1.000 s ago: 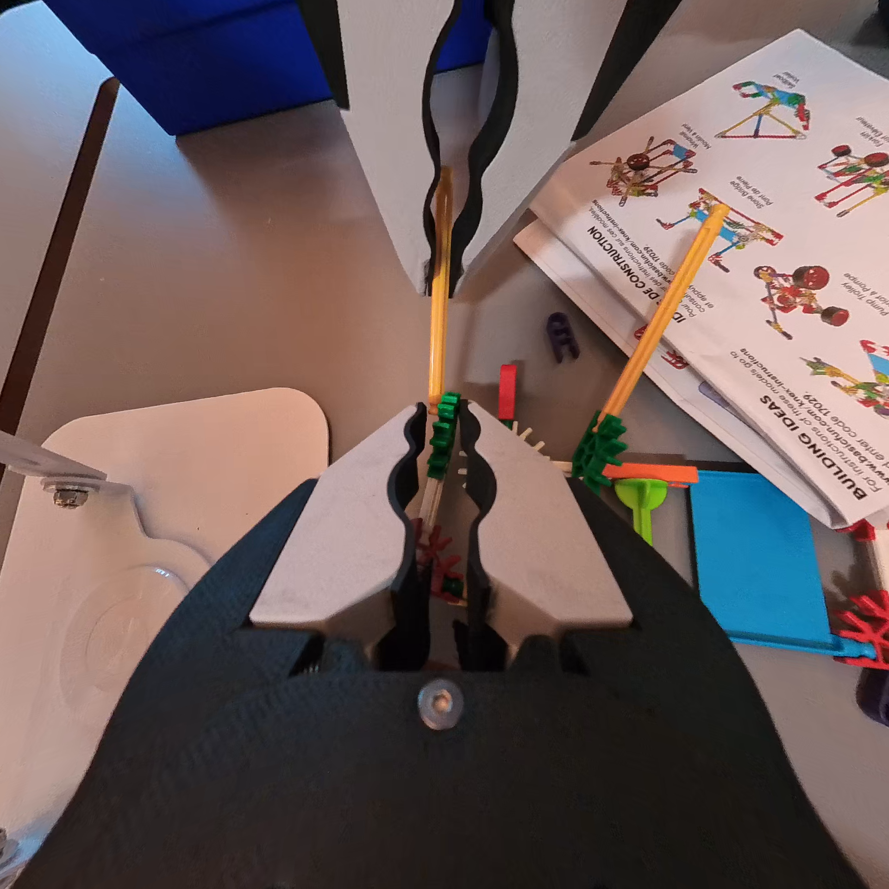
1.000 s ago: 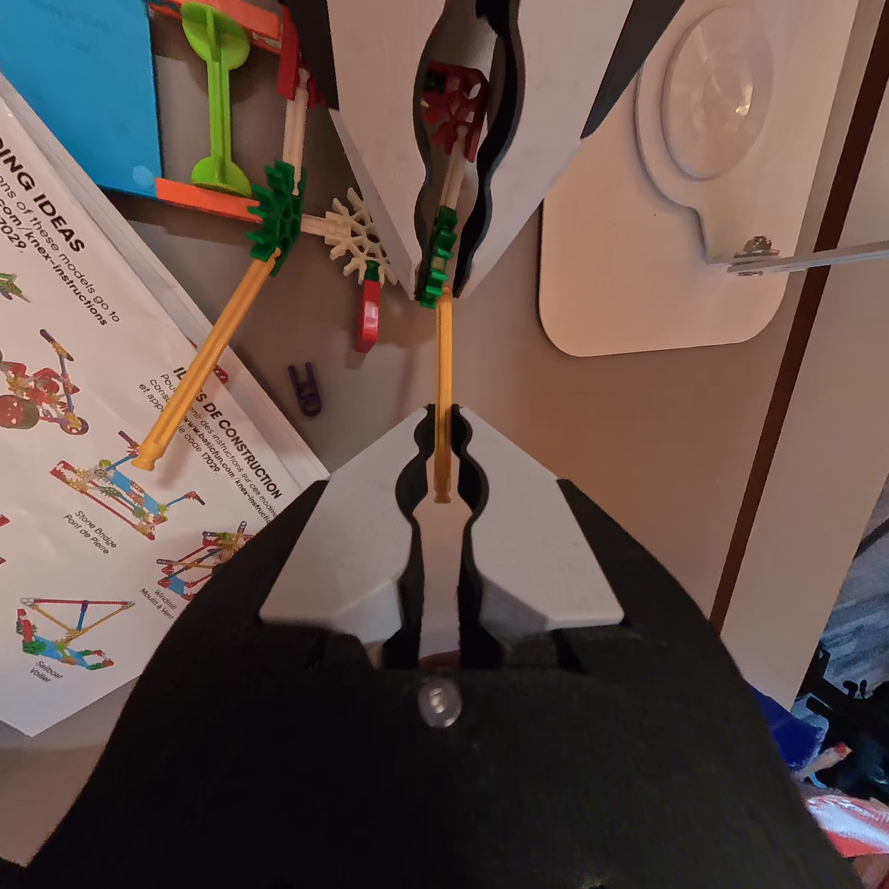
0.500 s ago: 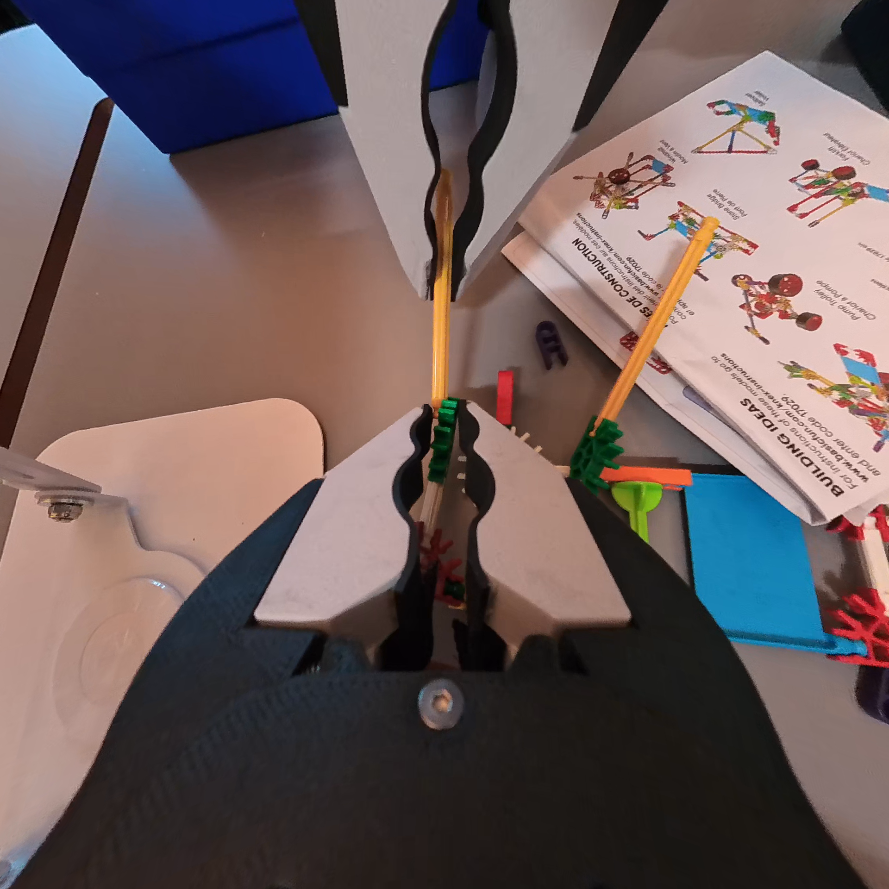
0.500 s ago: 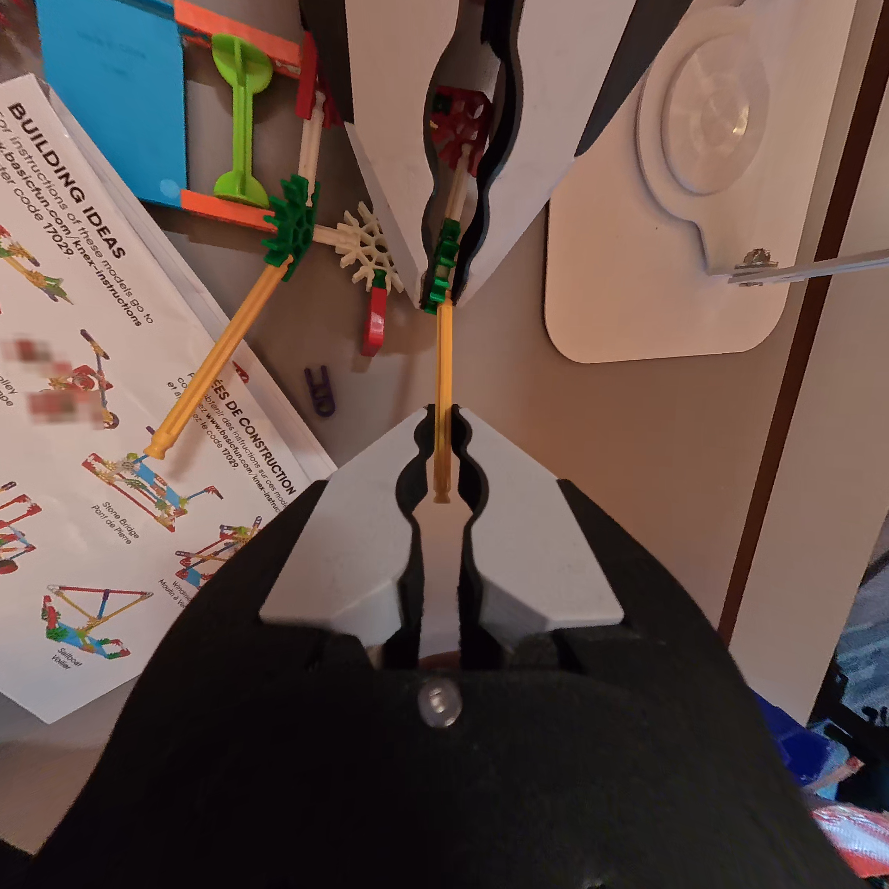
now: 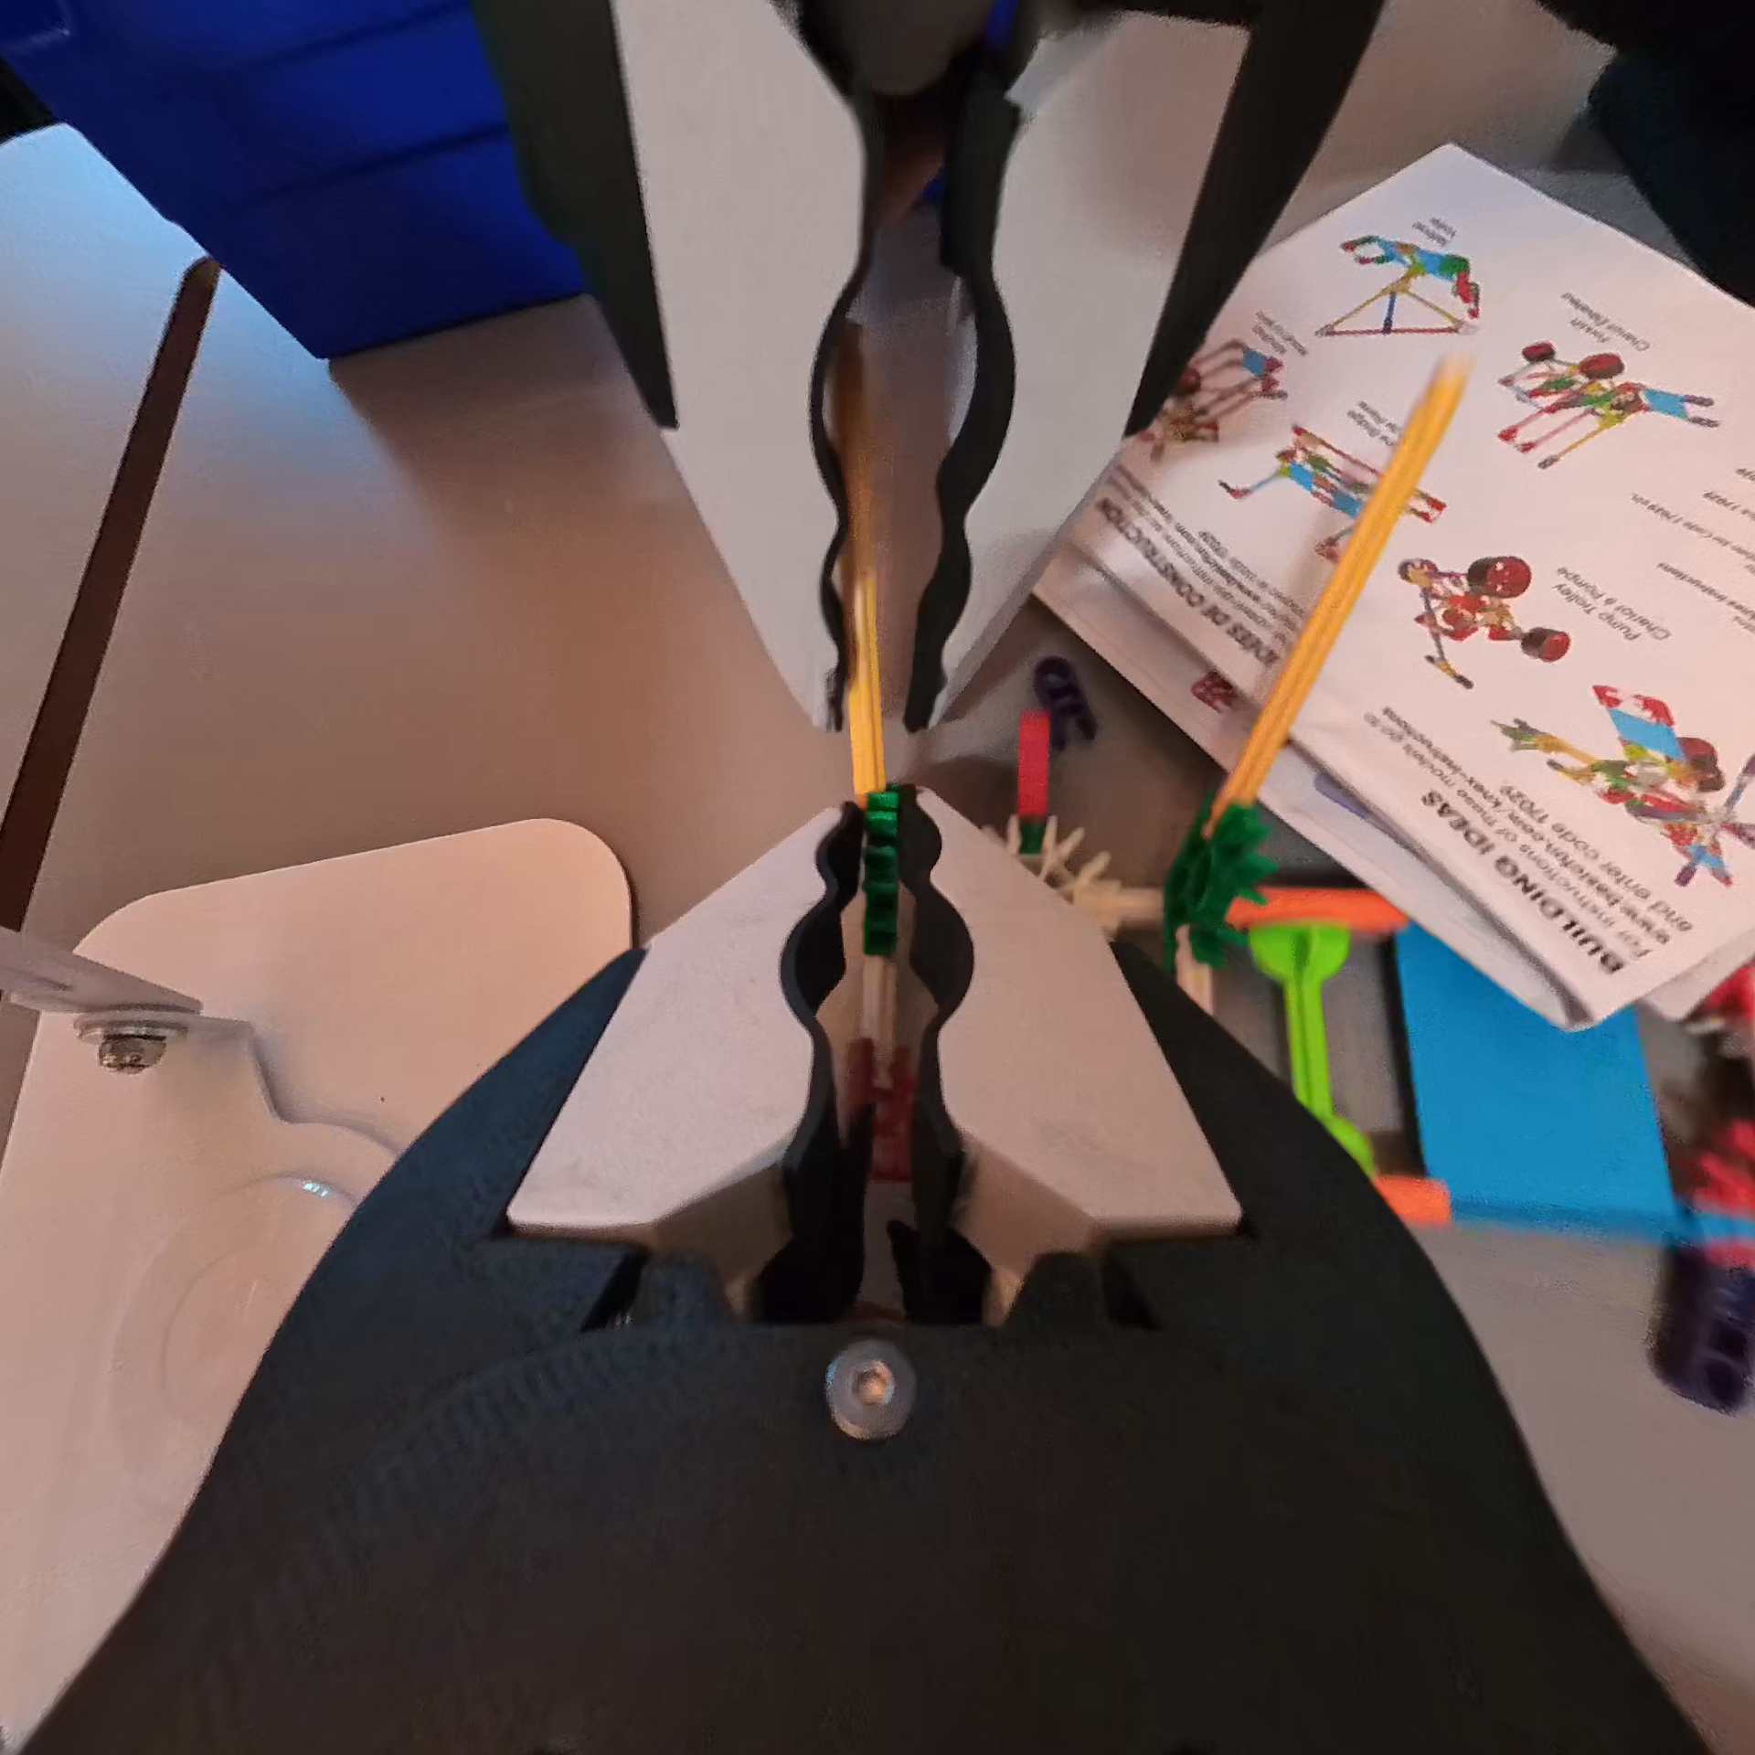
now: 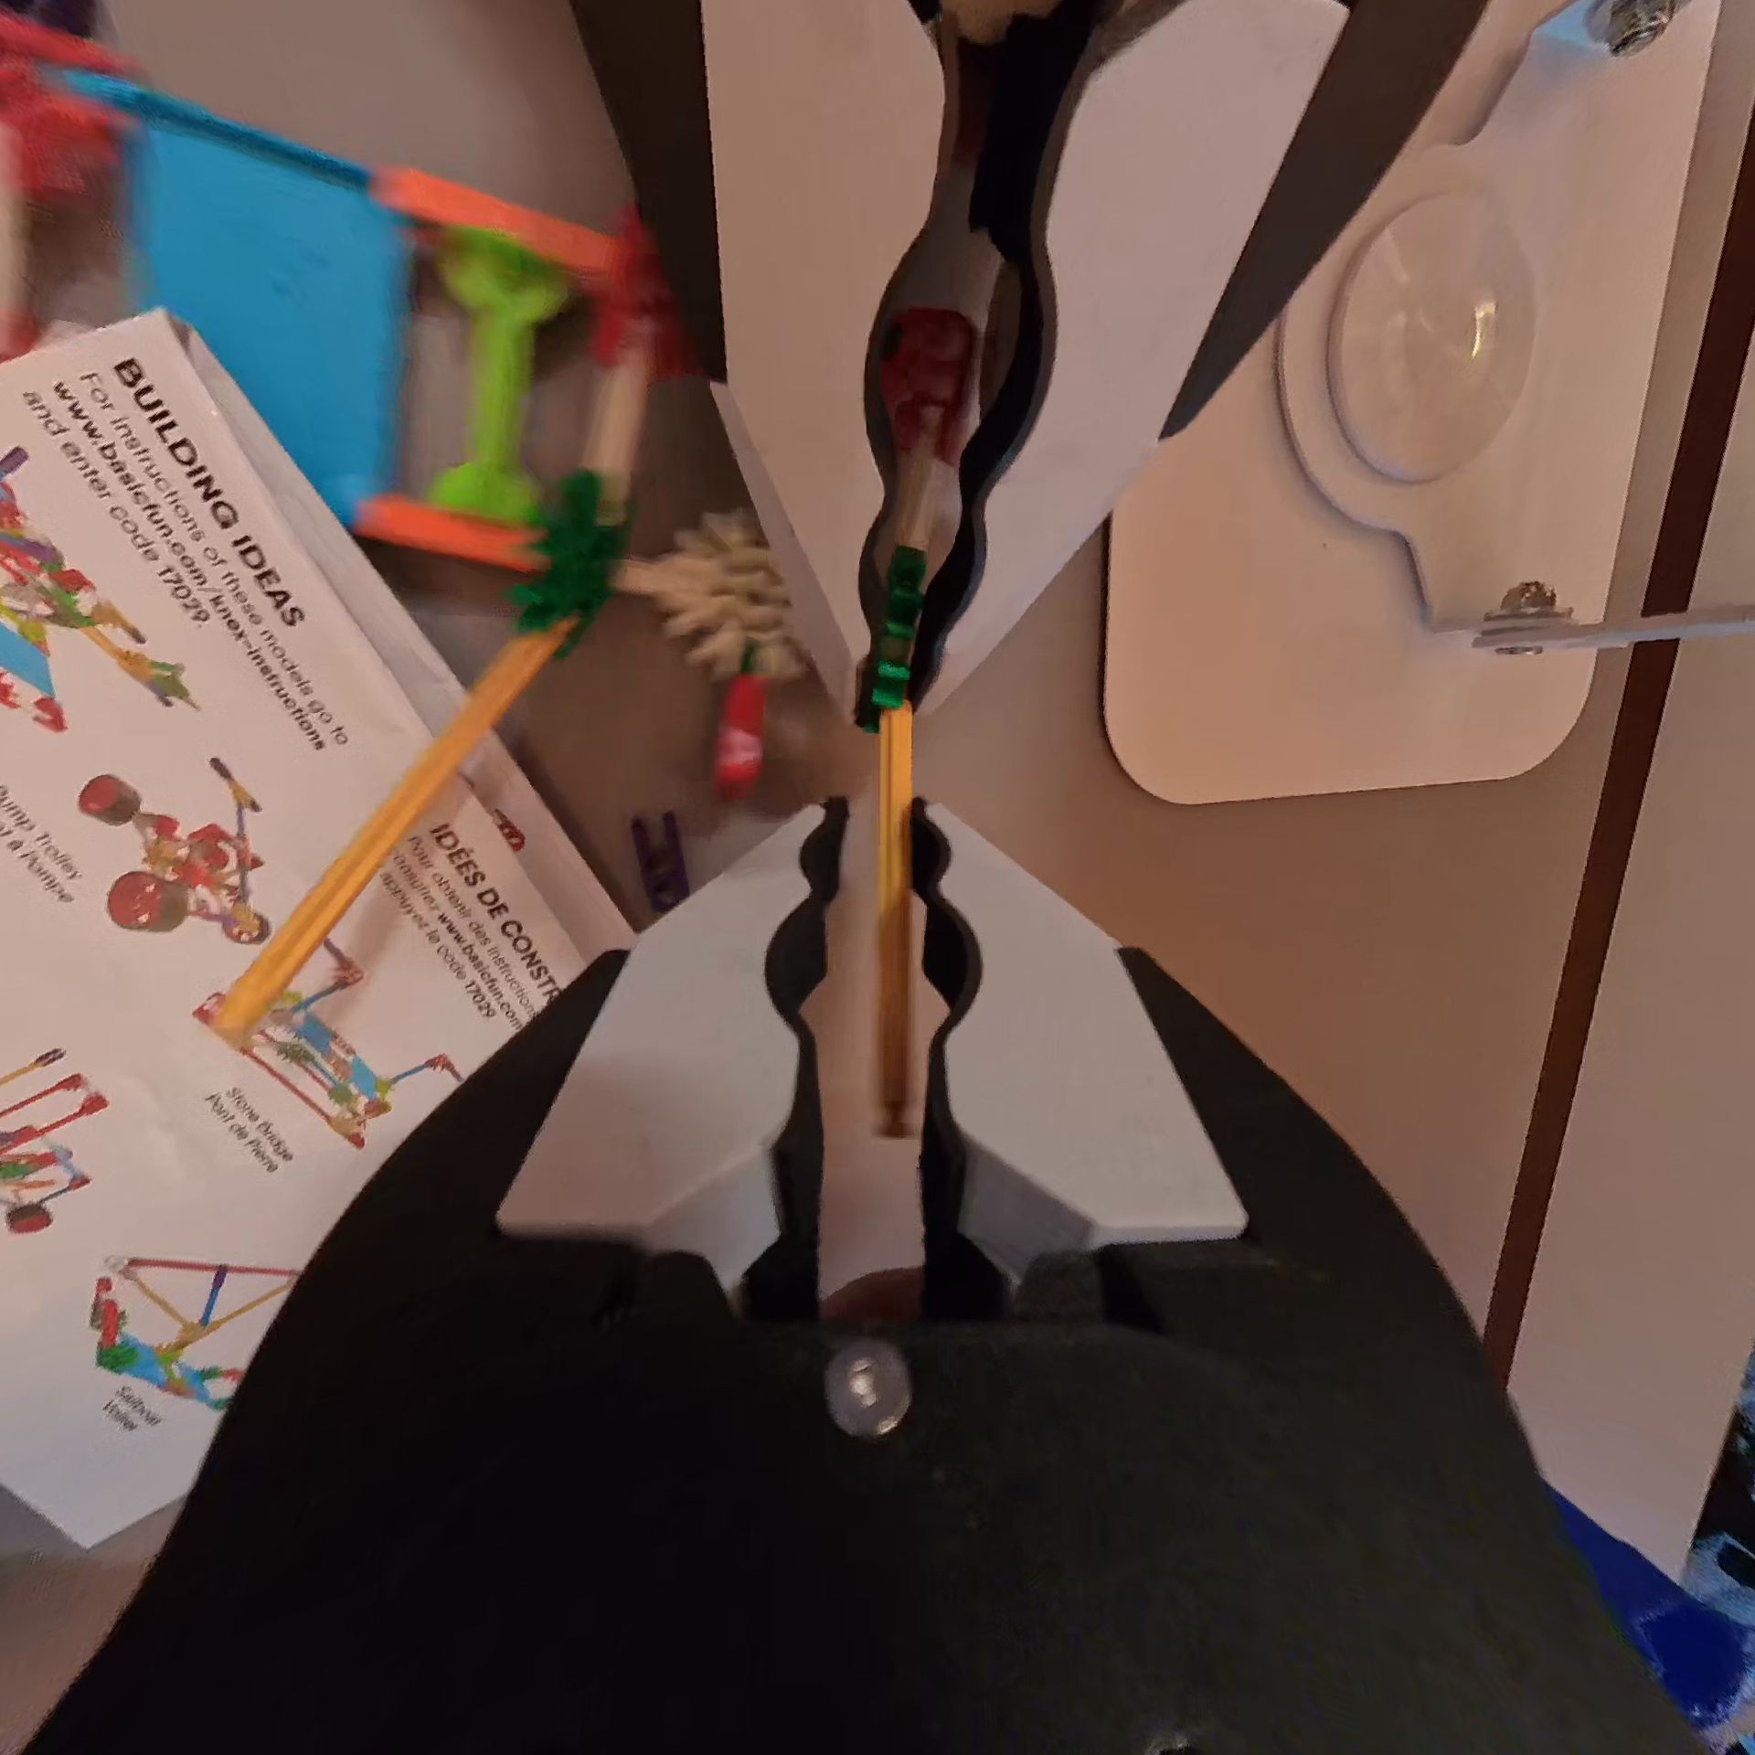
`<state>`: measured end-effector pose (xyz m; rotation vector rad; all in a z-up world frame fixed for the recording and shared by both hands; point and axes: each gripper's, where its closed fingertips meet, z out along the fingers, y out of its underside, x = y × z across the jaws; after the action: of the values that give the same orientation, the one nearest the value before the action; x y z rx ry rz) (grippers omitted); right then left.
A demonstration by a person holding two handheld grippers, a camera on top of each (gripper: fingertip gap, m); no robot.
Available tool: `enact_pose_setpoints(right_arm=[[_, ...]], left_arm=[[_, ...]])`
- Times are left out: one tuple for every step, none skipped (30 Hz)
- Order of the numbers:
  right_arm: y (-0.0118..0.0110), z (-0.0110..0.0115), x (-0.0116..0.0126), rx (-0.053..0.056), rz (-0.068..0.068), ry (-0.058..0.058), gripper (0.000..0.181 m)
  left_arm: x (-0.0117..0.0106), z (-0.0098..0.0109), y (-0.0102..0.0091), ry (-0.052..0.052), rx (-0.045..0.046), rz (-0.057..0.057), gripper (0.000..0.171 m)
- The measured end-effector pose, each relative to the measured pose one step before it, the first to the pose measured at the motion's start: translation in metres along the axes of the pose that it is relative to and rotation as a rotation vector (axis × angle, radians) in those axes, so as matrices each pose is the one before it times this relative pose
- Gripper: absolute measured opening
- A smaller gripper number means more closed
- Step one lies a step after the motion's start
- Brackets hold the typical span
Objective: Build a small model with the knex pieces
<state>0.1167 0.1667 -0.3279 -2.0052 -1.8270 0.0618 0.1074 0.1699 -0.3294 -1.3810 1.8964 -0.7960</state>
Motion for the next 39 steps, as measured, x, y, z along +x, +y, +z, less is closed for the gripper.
enact_pose_setpoints(right_arm=[[-0.00139,0.00263,0.00017,0.0002,-0.0054,0.0037,0.014],[-0.00079,0.00295,-0.00063,0.0004,-0.0063,-0.0021,0.014],[-0.00127,0.00295,-0.00034,0.0061,-0.0082,0.0003,0.010],[-0.00178,0.00246,-0.00053,0.0095,-0.0058,-0.0005,0.006],[-0.00035,0.00150,-0.00084,0.0007,0.0010,-0.0062,0.006],[0.00034,0.00035,-0.00016,-0.0022,-0.0015,-0.0038,0.005],[-0.00027,-0.00008,0.00059,0.0052,-0.0028,0.0011,0.004],[-0.00081,0.00025,0.00099,0.0118,0.0058,0.0020,0.004],[-0.00114,0.00057,0.00023,0.0136,0.0084,-0.0040,0.004],[-0.00101,0.00075,0.00027,0.0098,0.0031,-0.0024,0.004],[-0.00055,0.00042,0.00095,0.0052,-0.0009,0.0027,0.003],[-0.00055,-0.00022,0.00029,0.0025,-0.0018,-0.0011,0.003],[-0.00057,-0.00060,0.00044,0.0005,-0.0033,0.0003,0.003],[-0.00049,0.00002,0.00072,0.0020,-0.0008,0.0016,0.002],[-0.00042,0.00052,-0.00043,0.0045,0.0046,-0.0056,0.003],[-0.00044,0.00013,-0.00069,0.0045,0.0036,-0.0064,0.003],[0.00000,-0.00057,0.00058,0.0015,0.0030,0.0029,0.003],[0.00032,-0.00079,0.00103,-0.0017,0.0071,0.0067,0.003],[0.00053,-0.00080,0.00265,-0.0036,0.0147,0.0164,0.003],[0.00245,-0.00131,0.00462,-0.0148,0.0118,0.0259,0.012],[0.00446,-0.00198,0.00468,-0.0225,-0.0010,0.0265,0.020],[0.00354,-0.00223,0.00231,-0.0116,-0.0009,0.0139,0.020],[0.00182,-0.00257,0.00020,0.0000,0.0069,-0.0020,0.025],[0.00110,-0.00315,0.00177,0.0044,0.0083,0.0053,0.026],[0.00073,-0.00392,0.00200,0.0047,0.0050,0.0077,0.027],[0.00010,-0.00517,0.00206,0.0070,0.0037,0.0105,0.031],[-0.00022,-0.00629,0.00328,0.0068,0.0044,0.0185,0.033],[0.00037,-0.00676,0.00270,0.0025,0.0038,0.0165,0.035],[0.00062,-0.00691,0.00098,0.0015,0.0025,0.0077,0.035],[-0.00023,-0.00655,-0.00106,0.0073,0.0036,-0.0037,0.034],[-0.00153,-0.00634,-0.00384,0.0178,0.0060,-0.0199,0.032],[-0.00203,-0.00559,-0.00643,0.0208,0.0076,-0.0355,0.030],[-0.00151,-0.00448,-0.00778,0.0144,0.0061,-0.0420,0.028],[-0.00123,-0.00300,-0.00829,0.0092,0.0061,-0.0427,0.028],[-0.00196,-0.00143,-0.00801,0.0074,0.0065,-0.0407,0.029],[-0.00211,0.00079,-0.00741,0.0008,0.0010,-0.0341,0.029],[-0.00115,0.00308,-0.00726,-0.0128,-0.0054,-0.0305,0.030],[0.00013,0.00514,-0.00651,-0.0256,-0.0082,-0.0258,0.032],[0.00067,0.00632,-0.00464,-0.0334,-0.0091,-0.0153,0.035]], left_arm=[[-0.00003,0.00107,0.00140,-0.0048,-0.00688,0.0023,0.004],[0.00075,0.00137,0.00036,0.0016,0.00259,-0.0062,0.004],[0.00182,0.00142,-0.00008,0.0089,0.00350,-0.0024,0.004],[0.00075,0.00069,-0.00050,0.0032,0.00175,0.0012,0.004],[0.00010,0.00051,0.00093,-0.0008,-0.01078,0.0045,0.004],[0.00068,0.00059,0.00009,0.0024,0.00000,0.0019,0.004],[-0.00045,0.00000,-0.00025,-0.0008,0.00451,-0.0051,0.004],[-0.00115,-0.00064,0.00043,-0.0038,0.00226,-0.0005,0.004],[-0.00086,-0.00070,0.00057,-0.0002,0.00059,-0.0038,0.004],[-0.00151,-0.00068,0.00029,-0.0065,0.00126,-0.0018,0.003],[-0.00086,-0.00031,0.00054,-0.0043,0.00019,-0.0013,0.003],[-0.00023,-0.00031,-0.00014,0.0008,0.00257,-0.0025,0.003],[-0.00009,-0.00036,-0.00073,-0.0026,0.00436,0.0054,0.003],[-0.00070,-0.00040,-0.00002,-0.0057,-0.00248,0.0005,0.003],[0.00034,-0.00023,0.00086,0.0037,-0.00759,-0.0001,0.003],[0.00096,-0.00009,0.00030,0.0078,-0.00199,-0.0025,0.003],[-0.00072,-0.00019,-0.00044,-0.0006,0.00671,-0.0104,0.003],[0.00007,0.00015,-0.00042,0.0102,0.00623,-0.0258,0.003],[-0.00109,-0.00017,0.00113,0.0032,-0.00875,-0.0185,0.003],[-0.00579,-0.00058,0.00119,-0.0449,-0.00925,0.0278,0.003],[-0.00110,0.00000,0.00251,-0.0165,-0.01608,0.0179,0.004],[0.00173,0.00013,0.00128,0.0078,-0.00919,-0.0080,0.005],[0.00159,-0.00027,0.00074,0.0123,-0.00807,-0.0084,0.005],[-0.00248,-0.00080,0.00123,-0.0162,-0.01294,0.0068,0.009],[-0.00229,-0.00132,0.00160,-0.0137,-0.01503,0.0068,0.014],[-0.00016,-0.00177,0.00092,0.0018,-0.00935,-0.0026,0.018],[0.00052,-0.00141,0.00042,0.0059,-0.00518,-0.0037,0.021],[-0.00153,-0.00098,0.00059,-0.0090,-0.00363,0.0043,0.020],[-0.00071,-0.00057,0.00100,-0.0018,-0.00475,-0.0010,0.021],[0.00011,-0.00093,0.00106,0.0061,-0.00481,-0.0055,0.023],[-0.00215,-0.00178,0.00000,-0.0104,0.00111,0.0035,0.023],[-0.00115,-0.00259,-0.00101,-0.0035,0.00305,0.0005,0.024],[-0.00002,-0.00316,-0.00129,0.0043,-0.00083,-0.0002,0.026],[-0.00104,-0.00329,-0.00139,-0.0042,-0.00293,0.0034,0.027],[-0.00061,-0.00250,-0.00066,-0.0007,-0.00652,-0.0011,0.028],[0.00148,-0.00102,0.00051,0.0100,-0.00875,-0.0036,0.029],[0.00172,0.00037,0.00104,0.0075,-0.00663,0.0024,0.030],[0.00096,0.00166,0.00286,0.0019,-0.01423,0.0028,0.030],[-0.00069,0.00203,0.00338,-0.0052,-0.01486,0.0021,0.030]])
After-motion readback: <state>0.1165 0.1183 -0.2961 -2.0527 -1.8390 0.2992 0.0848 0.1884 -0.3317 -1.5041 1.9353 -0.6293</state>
